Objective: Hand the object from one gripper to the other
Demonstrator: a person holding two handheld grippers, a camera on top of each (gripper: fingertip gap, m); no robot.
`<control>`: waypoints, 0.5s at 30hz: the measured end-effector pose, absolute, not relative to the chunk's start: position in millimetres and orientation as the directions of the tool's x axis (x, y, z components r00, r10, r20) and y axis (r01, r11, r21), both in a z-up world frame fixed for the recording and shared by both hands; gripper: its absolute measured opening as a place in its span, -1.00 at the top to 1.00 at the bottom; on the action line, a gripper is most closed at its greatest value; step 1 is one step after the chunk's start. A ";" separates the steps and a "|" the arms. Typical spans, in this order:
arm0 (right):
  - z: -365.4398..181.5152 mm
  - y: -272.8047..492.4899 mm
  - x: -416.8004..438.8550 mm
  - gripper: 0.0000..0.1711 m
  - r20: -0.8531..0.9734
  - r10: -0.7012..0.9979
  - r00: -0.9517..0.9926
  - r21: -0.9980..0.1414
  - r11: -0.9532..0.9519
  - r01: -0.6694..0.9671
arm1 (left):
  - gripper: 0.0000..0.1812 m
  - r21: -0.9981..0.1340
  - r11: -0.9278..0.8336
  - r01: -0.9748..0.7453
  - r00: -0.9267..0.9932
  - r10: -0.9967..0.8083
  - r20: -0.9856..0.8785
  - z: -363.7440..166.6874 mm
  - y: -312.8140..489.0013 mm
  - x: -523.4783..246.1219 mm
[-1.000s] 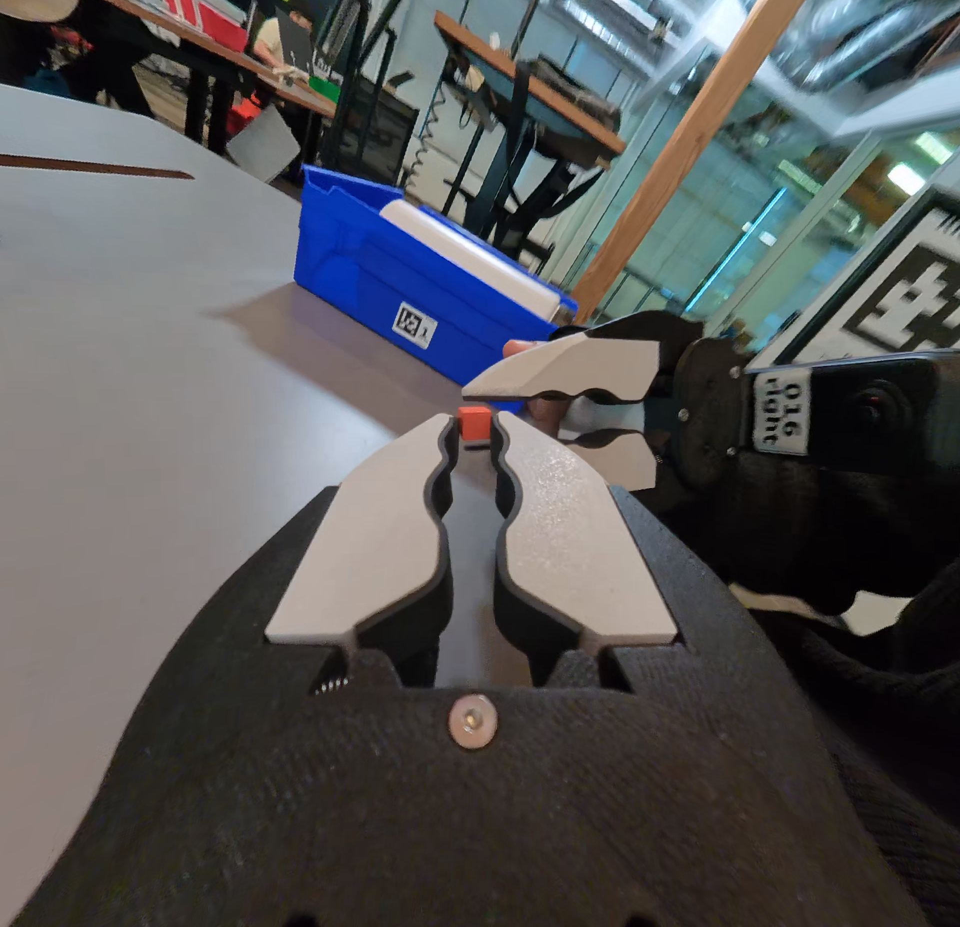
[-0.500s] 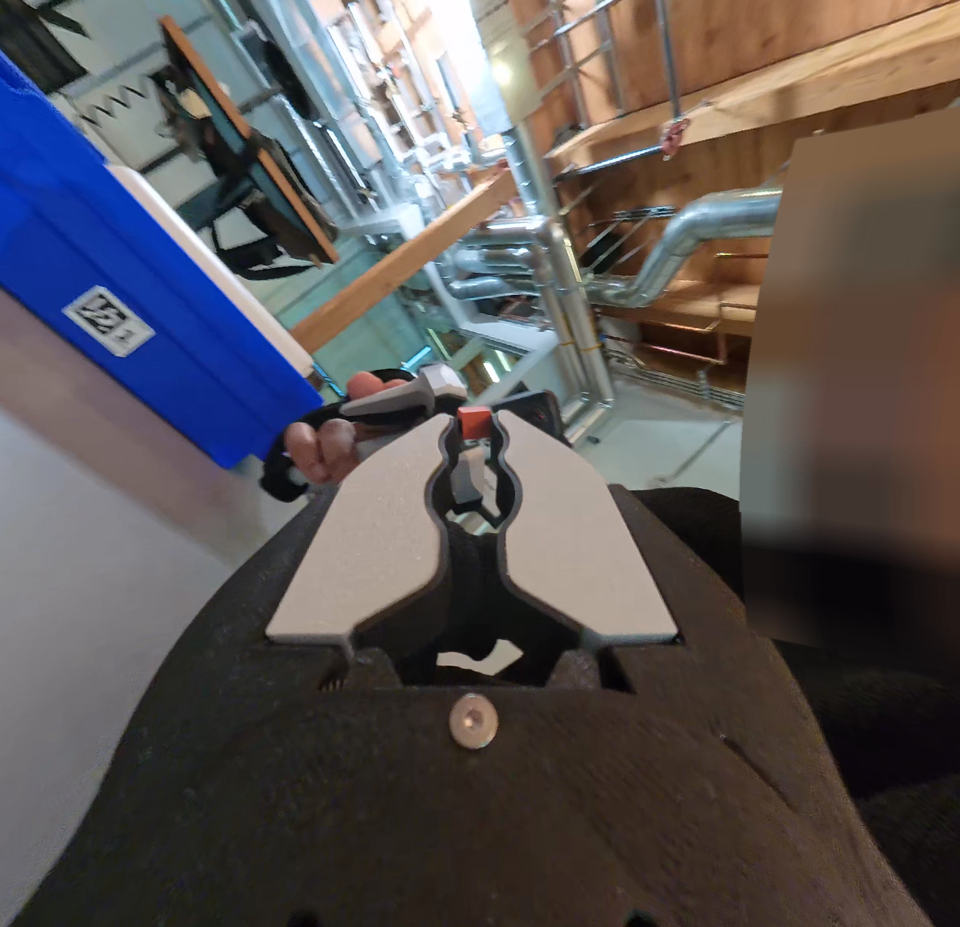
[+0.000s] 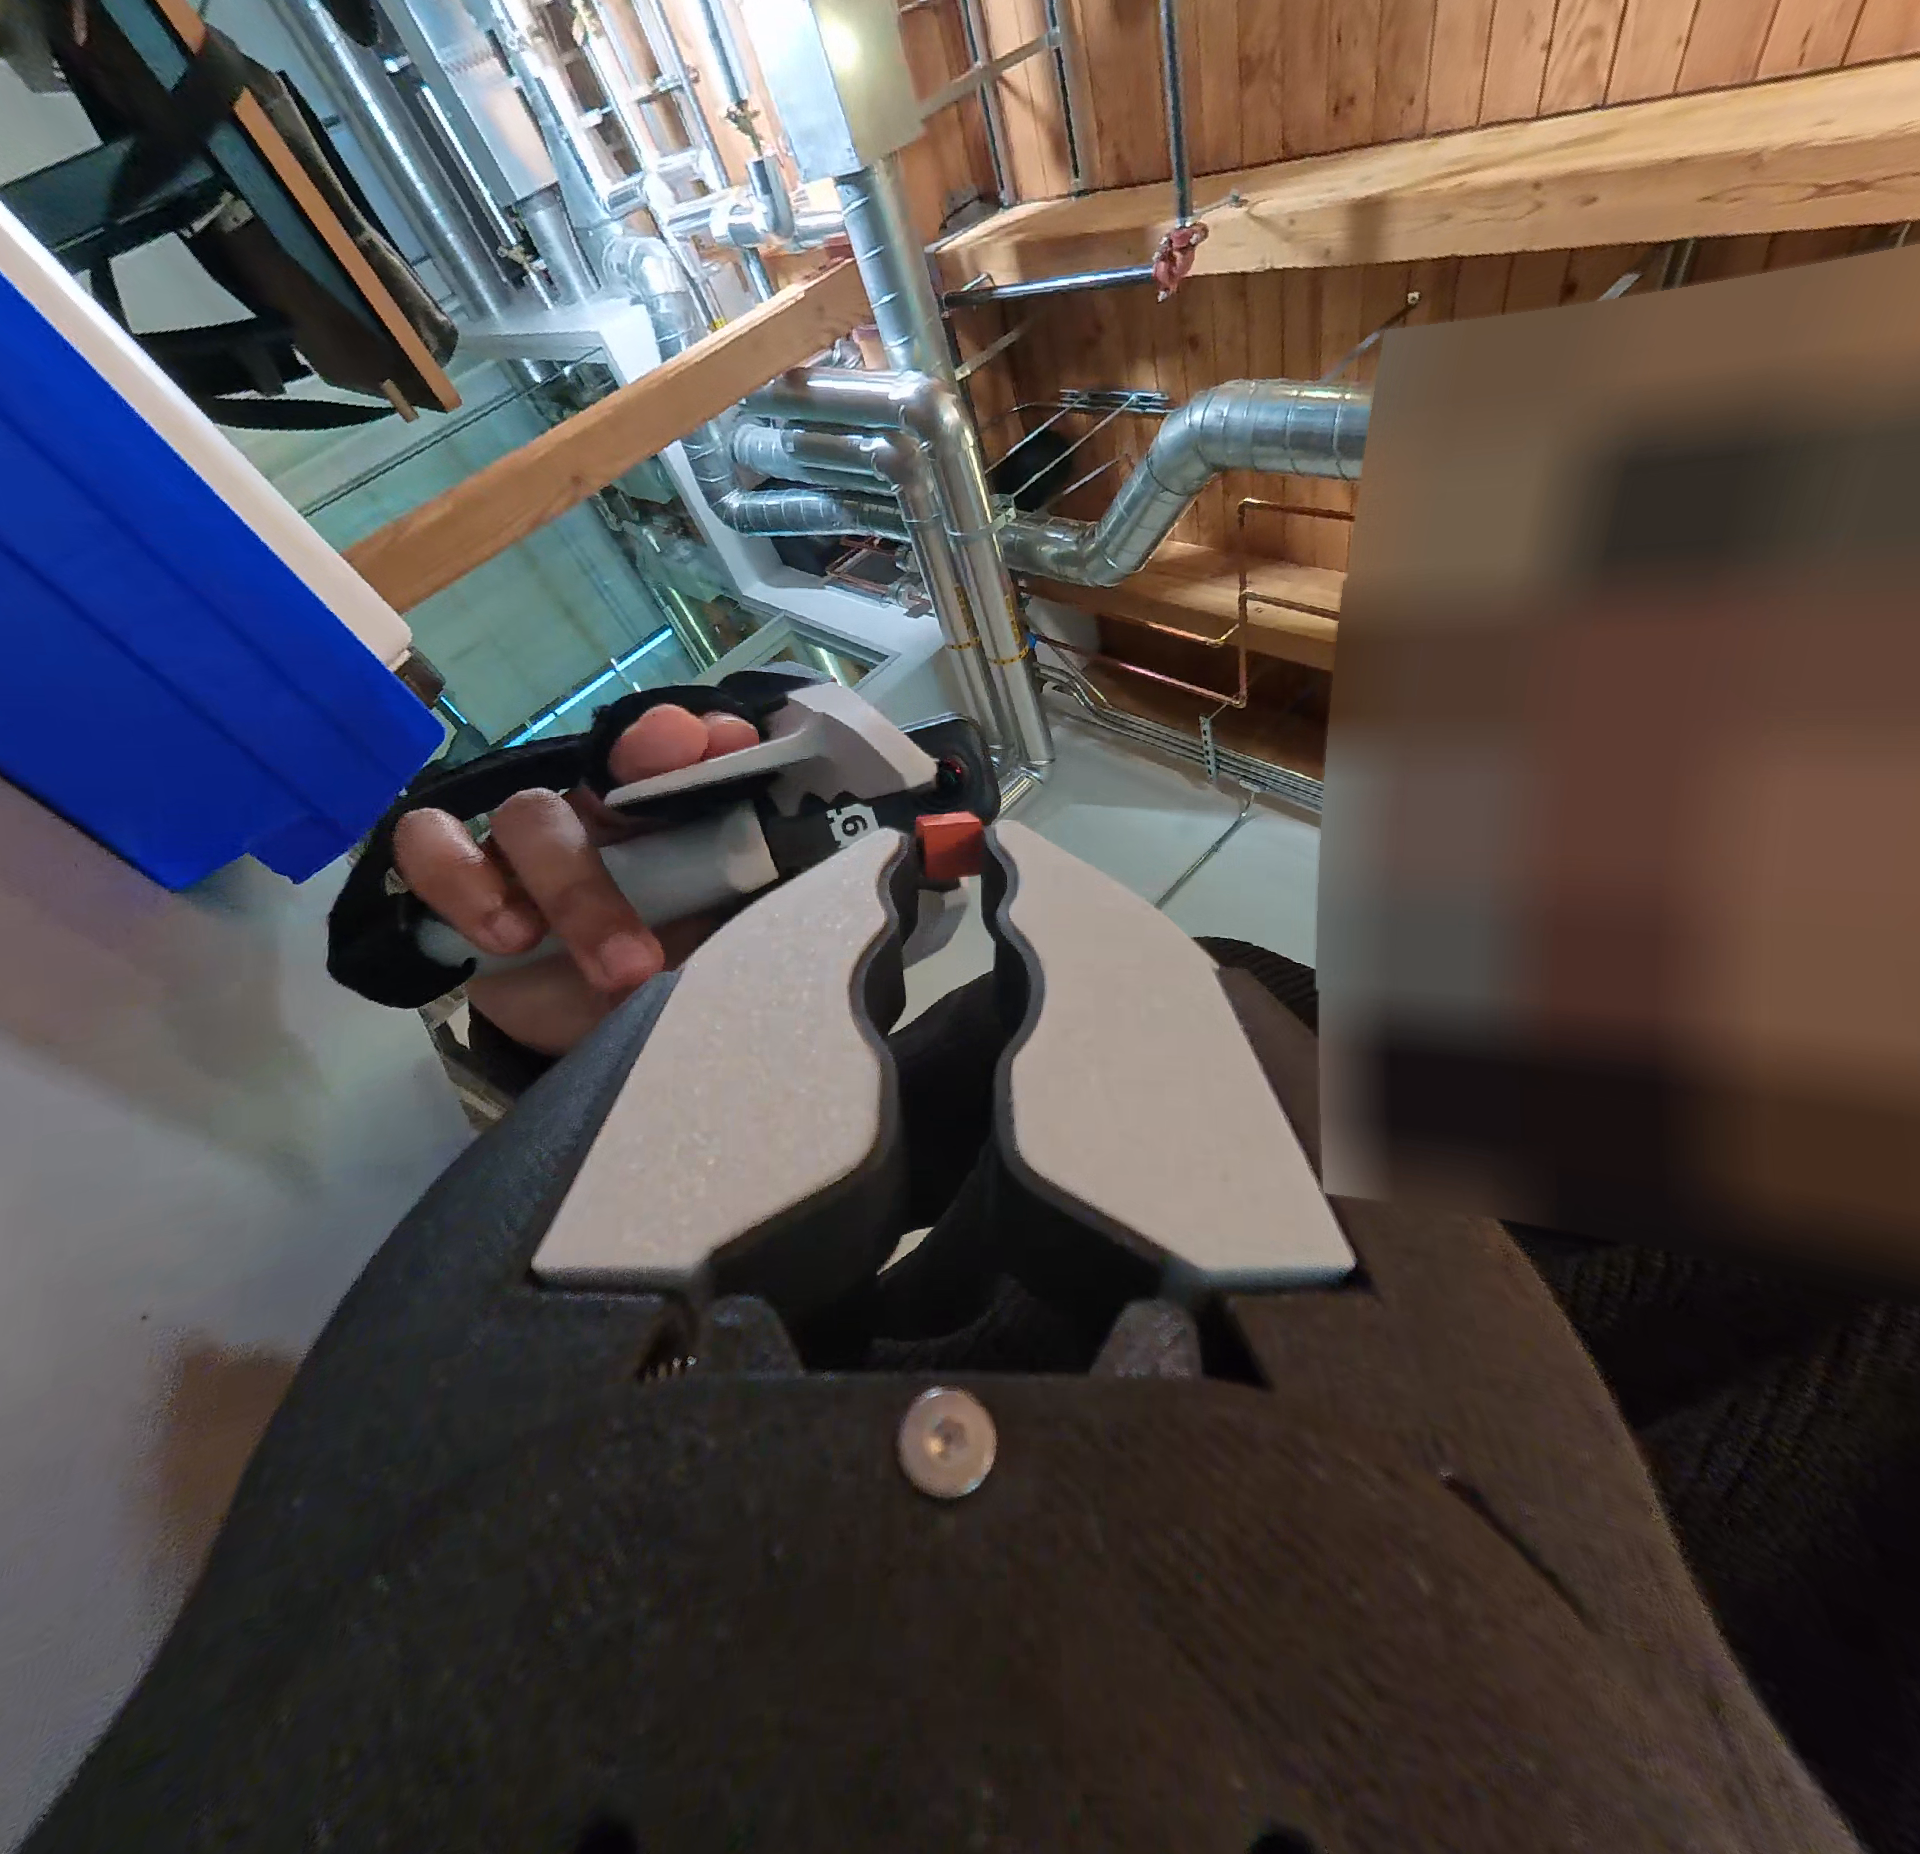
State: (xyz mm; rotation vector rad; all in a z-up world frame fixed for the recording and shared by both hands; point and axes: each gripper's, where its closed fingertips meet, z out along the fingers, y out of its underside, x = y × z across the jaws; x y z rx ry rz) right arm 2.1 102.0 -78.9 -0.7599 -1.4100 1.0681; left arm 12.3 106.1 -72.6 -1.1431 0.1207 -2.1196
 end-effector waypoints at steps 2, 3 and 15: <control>-79.8 101.7 1.9 0.82 0.402 0.905 -0.135 -0.913 0.387 -0.125 | 0.86 -0.391 -0.743 0.544 -0.355 -0.626 0.695 -72.6 106.2 12.1; -80.3 101.7 1.8 0.83 0.408 0.903 -0.134 -0.911 0.394 -0.123 | 0.86 -0.392 -0.742 0.543 -0.352 -0.626 0.696 -73.0 106.3 12.3; -85.1 99.5 0.8 0.88 0.442 0.886 -0.140 -0.897 0.430 -0.103 | 0.85 -0.410 -0.754 0.514 -0.317 -0.611 0.726 -80.5 107.2 18.3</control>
